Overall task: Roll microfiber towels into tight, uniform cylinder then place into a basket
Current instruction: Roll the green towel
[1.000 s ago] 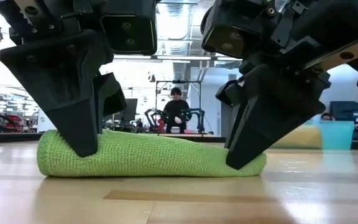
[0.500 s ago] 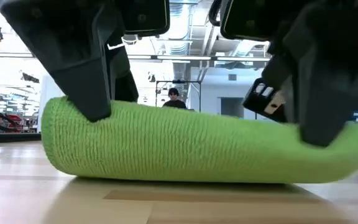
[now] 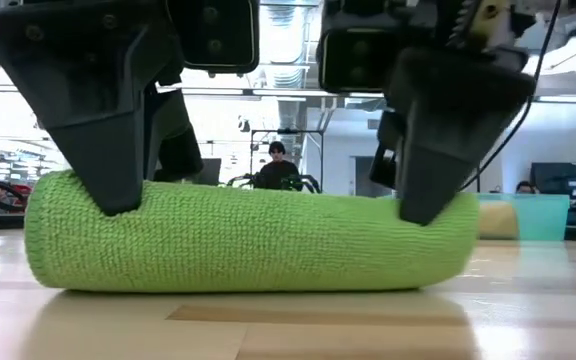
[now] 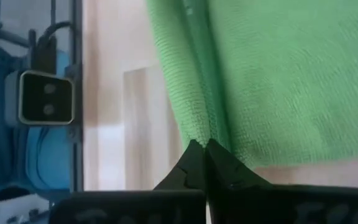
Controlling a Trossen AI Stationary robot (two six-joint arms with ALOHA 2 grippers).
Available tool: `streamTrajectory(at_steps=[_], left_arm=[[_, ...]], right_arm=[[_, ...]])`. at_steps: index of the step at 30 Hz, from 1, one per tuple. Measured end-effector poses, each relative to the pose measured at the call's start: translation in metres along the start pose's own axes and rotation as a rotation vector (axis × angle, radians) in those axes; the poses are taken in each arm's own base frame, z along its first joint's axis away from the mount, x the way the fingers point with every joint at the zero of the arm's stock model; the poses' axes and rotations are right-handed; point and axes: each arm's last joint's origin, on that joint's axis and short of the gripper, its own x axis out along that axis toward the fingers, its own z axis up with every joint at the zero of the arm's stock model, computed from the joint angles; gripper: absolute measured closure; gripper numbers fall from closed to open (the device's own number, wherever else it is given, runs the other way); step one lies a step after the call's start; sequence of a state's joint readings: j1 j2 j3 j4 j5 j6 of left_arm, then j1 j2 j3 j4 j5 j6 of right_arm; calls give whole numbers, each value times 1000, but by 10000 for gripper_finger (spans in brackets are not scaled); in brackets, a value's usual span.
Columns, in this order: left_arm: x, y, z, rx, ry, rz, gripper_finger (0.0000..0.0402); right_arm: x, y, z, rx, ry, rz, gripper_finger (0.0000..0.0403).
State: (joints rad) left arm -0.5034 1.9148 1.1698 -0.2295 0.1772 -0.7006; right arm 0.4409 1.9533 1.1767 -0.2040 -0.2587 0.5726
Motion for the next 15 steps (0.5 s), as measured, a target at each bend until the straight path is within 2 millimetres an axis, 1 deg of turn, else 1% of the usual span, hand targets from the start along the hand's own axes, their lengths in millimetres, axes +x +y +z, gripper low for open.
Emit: streamTrajectory(at_steps=[5, 8, 11, 15], left_arm=[[0, 1, -1, -1, 6, 5, 388], [0, 2, -2, -4, 15, 19, 388], [0, 4, -3, -7, 17, 52, 388], [0, 6, -5, -10, 25, 85, 387]], right_arm=[[-3, -10, 6, 51, -24, -21, 386], [-4, -15, 10, 64, -44, -45, 388], [-5, -17, 12, 69, -55, -52, 394], [-6, -18, 13, 75, -63, -42, 391]])
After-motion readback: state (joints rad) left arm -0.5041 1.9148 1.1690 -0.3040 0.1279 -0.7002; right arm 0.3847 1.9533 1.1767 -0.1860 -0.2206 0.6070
